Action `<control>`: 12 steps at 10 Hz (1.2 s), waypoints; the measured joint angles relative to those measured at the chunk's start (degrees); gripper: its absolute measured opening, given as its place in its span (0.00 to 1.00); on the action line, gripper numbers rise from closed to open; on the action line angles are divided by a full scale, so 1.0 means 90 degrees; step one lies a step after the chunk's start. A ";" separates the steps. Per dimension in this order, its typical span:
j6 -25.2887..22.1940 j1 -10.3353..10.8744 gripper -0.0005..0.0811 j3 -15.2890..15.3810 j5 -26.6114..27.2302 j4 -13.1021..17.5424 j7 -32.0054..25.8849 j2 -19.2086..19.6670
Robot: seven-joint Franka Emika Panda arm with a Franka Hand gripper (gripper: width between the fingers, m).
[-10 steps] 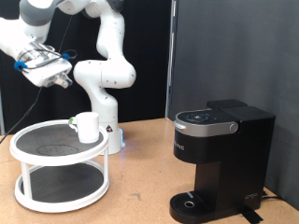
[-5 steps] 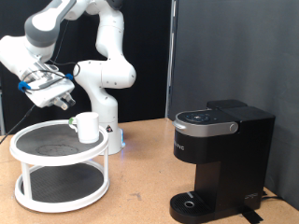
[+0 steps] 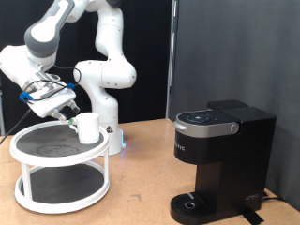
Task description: Make a cup of coffee with the keurig machine
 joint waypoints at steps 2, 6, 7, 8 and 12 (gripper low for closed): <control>0.0094 0.0053 0.89 0.0001 0.0140 -0.0003 -0.0147 0.0169; 0.0101 0.0108 0.91 0.0002 0.0319 -0.0003 -0.0321 0.0329; 0.0101 0.0118 0.91 0.0002 0.0347 -0.0003 -0.0338 0.0330; 0.0101 0.0121 0.78 0.0002 0.0366 -0.0003 -0.0348 0.0330; 0.0169 0.0151 0.32 0.0006 0.0457 0.0001 -0.0351 0.0371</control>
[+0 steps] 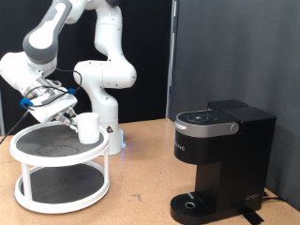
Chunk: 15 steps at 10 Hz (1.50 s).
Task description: Make a cup of coffee with the keurig machine
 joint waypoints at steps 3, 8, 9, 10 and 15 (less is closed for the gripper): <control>-0.0012 0.0024 0.03 0.0001 0.0047 0.0031 0.0000 0.0080; -0.1215 -0.0088 0.02 -0.0011 0.0043 0.0469 0.0304 -0.0072; -0.1534 -0.0108 0.02 -0.0010 -0.0086 0.0594 0.0442 -0.0140; -0.1789 -0.0121 0.02 -0.0010 -0.0248 0.0719 0.0553 -0.0161; -0.1224 0.0150 0.02 0.0400 0.0543 0.0476 0.0677 -0.0106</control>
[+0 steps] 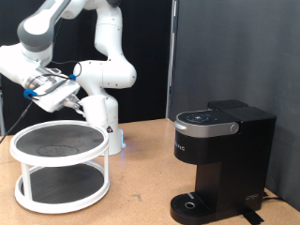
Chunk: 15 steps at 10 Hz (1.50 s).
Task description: Make a cup of coffee with the keurig machine
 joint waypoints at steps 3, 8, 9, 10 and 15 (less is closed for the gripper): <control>0.0837 0.0441 0.02 0.0563 0.0885 -0.0124 0.0035 0.0077; 0.1746 0.1161 0.02 0.1344 0.2169 -0.0030 0.0039 0.0514; 0.1816 0.1273 0.02 0.1461 0.2323 0.0034 0.0016 0.0612; 0.1915 0.1342 0.02 0.1537 0.2405 0.0102 0.0002 0.0702; 0.2346 0.1339 0.02 0.1706 0.2118 -0.0052 0.0255 0.0869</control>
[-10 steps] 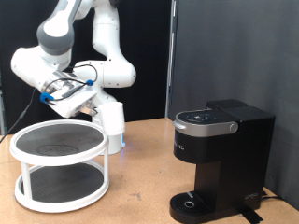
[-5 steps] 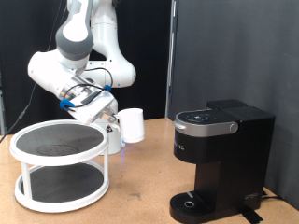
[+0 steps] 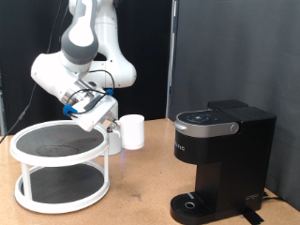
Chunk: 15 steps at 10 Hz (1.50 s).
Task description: Make a cup of coffee with the keurig machine
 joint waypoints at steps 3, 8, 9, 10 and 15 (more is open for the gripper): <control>0.0571 0.0147 0.02 0.0375 0.0284 0.0107 0.0087 0.0440; 0.0946 0.0331 0.02 0.0858 0.0508 0.0572 0.0404 0.1250; 0.1118 0.0391 0.02 0.0974 0.0662 0.0660 0.0411 0.1441; 0.1292 0.0454 0.02 0.1088 0.0916 0.0748 0.0355 0.1646; 0.1646 0.0703 0.02 0.1623 0.2852 0.1134 -0.1160 0.2623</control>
